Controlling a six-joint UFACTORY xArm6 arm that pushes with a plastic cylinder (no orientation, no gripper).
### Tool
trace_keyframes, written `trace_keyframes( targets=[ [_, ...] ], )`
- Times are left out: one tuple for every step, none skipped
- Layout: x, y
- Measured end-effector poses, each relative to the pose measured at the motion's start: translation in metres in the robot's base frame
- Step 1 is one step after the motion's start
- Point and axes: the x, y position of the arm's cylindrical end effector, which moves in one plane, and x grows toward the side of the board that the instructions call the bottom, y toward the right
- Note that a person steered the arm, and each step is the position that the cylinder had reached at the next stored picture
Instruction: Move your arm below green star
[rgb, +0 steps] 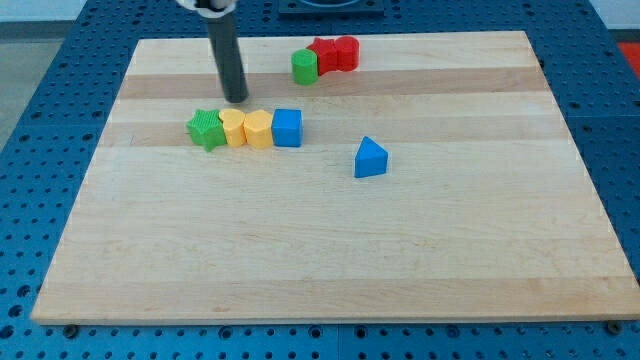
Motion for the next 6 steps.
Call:
trace_keyframes(
  targets=[
    [0.006,-0.04],
    [0.032,-0.059],
    [0.071,-0.062],
    [0.098,-0.058],
    [0.094,-0.033],
    [0.067,-0.023]
  ],
)
